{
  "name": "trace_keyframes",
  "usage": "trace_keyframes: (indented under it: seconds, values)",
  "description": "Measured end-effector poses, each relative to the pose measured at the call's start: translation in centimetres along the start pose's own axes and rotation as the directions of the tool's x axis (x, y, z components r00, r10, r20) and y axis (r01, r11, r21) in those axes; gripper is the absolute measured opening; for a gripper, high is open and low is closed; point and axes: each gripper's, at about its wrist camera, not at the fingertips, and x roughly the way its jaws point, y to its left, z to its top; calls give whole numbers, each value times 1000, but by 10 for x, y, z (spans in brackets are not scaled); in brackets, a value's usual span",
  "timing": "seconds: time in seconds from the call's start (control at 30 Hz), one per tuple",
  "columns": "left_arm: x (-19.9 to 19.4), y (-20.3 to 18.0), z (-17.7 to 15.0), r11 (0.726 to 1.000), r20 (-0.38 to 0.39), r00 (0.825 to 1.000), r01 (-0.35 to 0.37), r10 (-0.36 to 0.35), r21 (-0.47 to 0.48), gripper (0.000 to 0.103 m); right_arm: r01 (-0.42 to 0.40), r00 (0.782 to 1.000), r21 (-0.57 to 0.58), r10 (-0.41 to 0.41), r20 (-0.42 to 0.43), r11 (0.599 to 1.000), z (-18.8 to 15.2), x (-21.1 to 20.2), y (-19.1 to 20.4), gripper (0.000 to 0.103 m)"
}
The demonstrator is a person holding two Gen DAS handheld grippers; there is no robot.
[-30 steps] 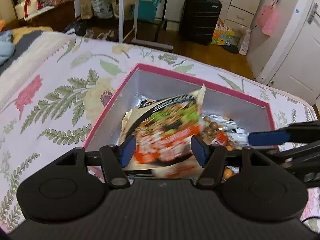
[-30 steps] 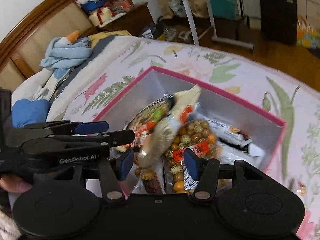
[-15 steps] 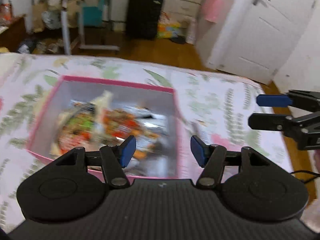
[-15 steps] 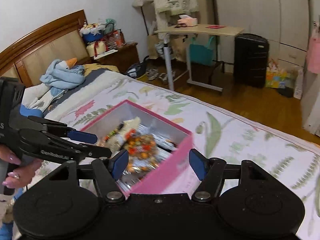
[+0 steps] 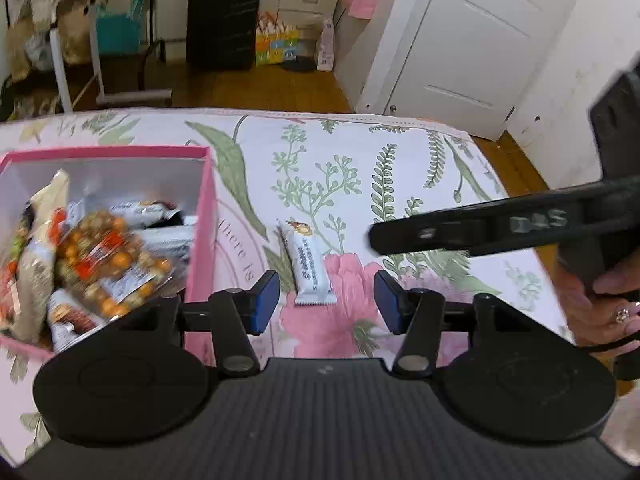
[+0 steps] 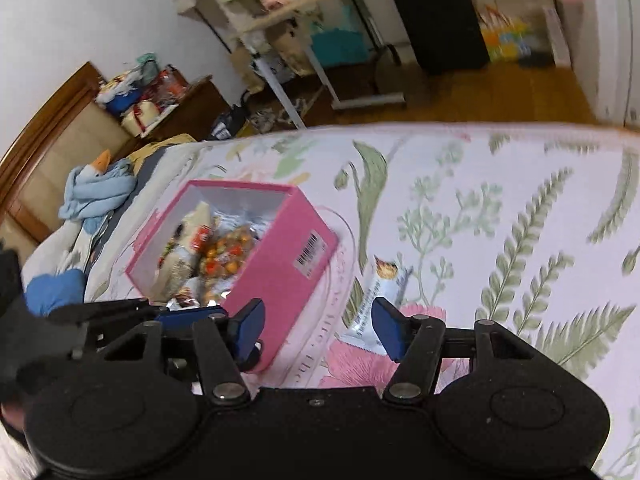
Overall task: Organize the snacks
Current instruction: 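Grasp the white snack bar on the bed with the left gripper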
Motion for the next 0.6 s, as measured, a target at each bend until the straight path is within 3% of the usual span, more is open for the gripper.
trace_keyframes:
  seconds: [0.27, 0.5, 0.6]
  values:
    - [62, -11, -18, 999, 8, 999, -47, 46, 28, 51, -16, 996, 110, 26, -85, 994, -3, 55, -40, 64]
    - [106, -2, -27, 997, -64, 995, -72, 74, 22, 51, -2, 991, 174, 26, -131, 985, -10, 100, -59, 63]
    - [116, 0, -30, 994, -84, 991, -99, 102, 43, 46, 13, 990, 183, 12, -139, 983, -14, 112, -64, 56]
